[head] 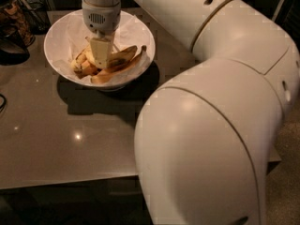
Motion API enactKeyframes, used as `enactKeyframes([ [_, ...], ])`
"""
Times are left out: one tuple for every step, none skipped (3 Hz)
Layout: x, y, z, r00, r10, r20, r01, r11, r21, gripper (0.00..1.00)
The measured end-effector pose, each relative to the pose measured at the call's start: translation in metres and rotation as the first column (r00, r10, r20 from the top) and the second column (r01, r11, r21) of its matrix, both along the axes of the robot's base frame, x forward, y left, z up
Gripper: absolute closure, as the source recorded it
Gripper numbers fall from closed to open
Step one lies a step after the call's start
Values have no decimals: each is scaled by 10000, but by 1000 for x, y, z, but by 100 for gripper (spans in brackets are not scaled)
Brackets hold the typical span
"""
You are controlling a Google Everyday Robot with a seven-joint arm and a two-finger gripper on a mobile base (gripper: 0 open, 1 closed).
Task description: Pick banana from white bowl
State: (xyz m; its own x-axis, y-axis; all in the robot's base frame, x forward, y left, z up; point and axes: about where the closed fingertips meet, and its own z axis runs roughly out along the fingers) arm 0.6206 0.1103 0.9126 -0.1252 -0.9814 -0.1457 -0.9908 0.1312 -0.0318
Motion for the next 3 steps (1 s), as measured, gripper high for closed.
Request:
enactKeyframes([
  [-10,0,22,9968,399,695,-434,9978,492,100],
  [-32,-3,48,9850,1122,1313,-1261,9867,1029,100],
  [-59,-8,73,9575,2000,2079,-2323,9619,1443,100],
])
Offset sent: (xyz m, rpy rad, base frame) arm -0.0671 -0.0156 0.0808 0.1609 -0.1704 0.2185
